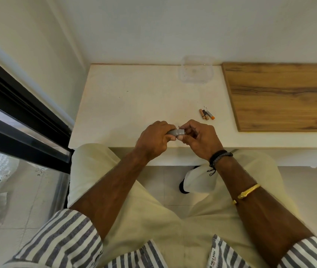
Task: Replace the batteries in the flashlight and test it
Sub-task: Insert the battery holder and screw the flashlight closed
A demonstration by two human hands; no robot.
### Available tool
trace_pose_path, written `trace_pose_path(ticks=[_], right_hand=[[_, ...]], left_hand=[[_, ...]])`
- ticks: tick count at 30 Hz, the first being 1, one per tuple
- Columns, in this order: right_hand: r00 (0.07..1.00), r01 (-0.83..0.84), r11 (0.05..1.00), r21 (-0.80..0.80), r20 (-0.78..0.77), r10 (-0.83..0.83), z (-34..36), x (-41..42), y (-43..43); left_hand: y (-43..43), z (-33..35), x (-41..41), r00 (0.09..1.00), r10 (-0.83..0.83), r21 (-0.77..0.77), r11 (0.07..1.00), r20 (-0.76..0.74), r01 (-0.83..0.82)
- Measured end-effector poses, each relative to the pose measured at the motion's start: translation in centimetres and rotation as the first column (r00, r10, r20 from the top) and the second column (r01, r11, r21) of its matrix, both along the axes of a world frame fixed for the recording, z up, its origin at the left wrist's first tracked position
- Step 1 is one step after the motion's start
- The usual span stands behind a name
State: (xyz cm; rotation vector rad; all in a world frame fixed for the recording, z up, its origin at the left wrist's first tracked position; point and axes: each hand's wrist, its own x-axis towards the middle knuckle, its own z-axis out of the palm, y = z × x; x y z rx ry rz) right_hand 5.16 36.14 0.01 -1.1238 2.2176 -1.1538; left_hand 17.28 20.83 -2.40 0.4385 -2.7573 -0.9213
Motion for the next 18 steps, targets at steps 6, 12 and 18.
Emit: trace_pose_path(ticks=[6,12,18], right_hand=[[0.998,0.055,0.997,-0.045,0.041,-0.053,-0.2,0.1,-0.2],[0.974,0.174,0.975,-0.138,0.170,-0.150,-0.4,0.5,-1.2],[0.496,0.574,0.790,-0.213,0.859,-0.129,-1.1,1.4,-2.1]], left_hand=[[-0.2,-0.1,0.1,0.998,0.019,0.036,0.999,-0.058,-0.017],[0.4,0.3,0.0,0.960,0.130,0.247,0.967,-0.249,-0.067],[0.8,1.0,-0.5,0.912,0.334,0.454,0.869,-0.239,-0.199]])
